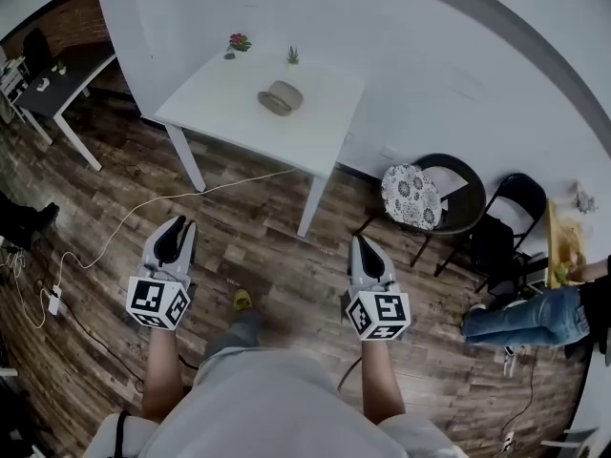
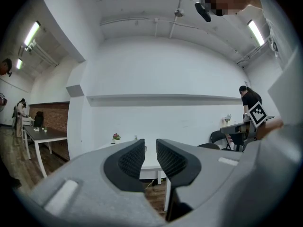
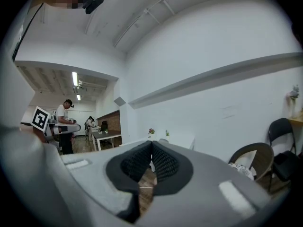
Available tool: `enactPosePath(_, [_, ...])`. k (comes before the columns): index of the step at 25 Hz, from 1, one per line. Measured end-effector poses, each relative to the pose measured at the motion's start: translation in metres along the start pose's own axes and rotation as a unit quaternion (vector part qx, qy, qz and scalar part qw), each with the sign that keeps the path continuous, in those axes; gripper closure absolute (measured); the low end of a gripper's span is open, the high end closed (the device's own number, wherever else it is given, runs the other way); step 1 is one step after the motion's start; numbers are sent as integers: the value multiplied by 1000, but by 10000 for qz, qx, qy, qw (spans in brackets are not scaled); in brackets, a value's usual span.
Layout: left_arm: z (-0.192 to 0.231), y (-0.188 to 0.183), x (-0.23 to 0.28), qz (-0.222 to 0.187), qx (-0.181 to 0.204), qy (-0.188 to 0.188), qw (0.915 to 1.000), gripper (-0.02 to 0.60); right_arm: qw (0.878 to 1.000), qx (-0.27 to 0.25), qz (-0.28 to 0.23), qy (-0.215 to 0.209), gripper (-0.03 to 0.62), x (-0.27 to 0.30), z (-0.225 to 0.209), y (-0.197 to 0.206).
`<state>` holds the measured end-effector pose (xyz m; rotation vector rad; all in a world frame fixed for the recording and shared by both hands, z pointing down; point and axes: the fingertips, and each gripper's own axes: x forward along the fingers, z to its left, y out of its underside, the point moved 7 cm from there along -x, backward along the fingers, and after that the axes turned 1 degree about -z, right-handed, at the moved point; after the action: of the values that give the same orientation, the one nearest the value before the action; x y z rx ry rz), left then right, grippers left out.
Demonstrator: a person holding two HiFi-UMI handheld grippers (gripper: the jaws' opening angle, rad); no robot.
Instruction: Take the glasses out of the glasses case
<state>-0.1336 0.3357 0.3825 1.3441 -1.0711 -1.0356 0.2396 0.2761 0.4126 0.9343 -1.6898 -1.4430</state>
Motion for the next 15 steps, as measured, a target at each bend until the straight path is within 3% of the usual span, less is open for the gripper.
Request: enactPosePath(15, [121, 8, 112, 112, -219, 170, 9996, 508, 9995, -18, 186, 250, 591, 151, 18, -18])
